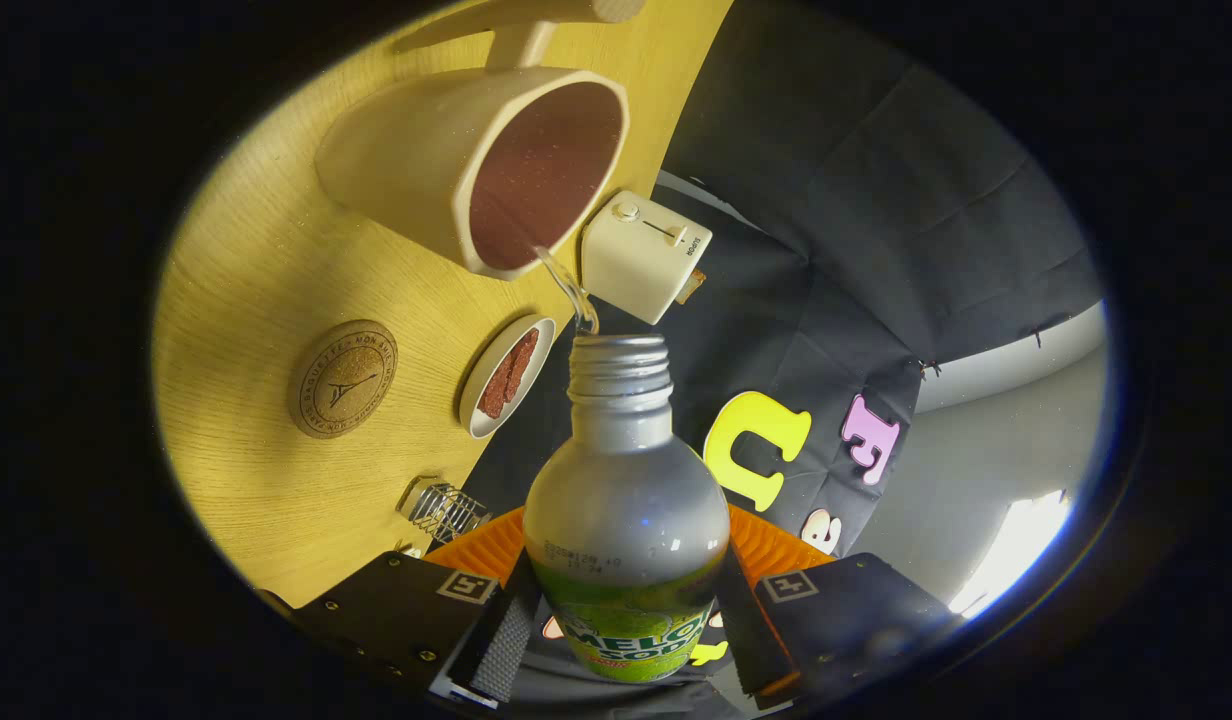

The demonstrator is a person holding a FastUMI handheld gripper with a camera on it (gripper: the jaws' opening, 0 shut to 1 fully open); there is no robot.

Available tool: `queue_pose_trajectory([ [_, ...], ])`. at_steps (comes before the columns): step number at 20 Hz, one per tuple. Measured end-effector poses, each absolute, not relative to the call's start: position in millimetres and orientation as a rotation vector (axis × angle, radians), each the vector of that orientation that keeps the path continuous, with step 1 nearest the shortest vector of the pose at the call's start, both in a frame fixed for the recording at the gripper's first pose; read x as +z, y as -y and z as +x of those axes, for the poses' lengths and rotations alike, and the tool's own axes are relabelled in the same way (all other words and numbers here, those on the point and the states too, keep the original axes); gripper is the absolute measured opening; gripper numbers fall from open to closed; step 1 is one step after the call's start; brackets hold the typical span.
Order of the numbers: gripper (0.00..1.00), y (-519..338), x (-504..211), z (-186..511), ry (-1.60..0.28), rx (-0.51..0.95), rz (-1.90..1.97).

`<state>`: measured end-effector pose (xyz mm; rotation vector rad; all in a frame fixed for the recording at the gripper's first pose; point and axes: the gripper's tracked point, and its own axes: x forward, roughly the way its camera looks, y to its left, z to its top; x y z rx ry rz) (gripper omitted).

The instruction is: Take the bottle from table, then pour the juice into the cup, finally place the bottle on the coaster

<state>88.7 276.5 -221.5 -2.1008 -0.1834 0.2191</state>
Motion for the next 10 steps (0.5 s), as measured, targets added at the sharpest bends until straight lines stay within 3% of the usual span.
queue_pose_trajectory([
  [10, 0.8, -283.9, -216.7, 90.2, 0.217, 0.212, -2.186],
])
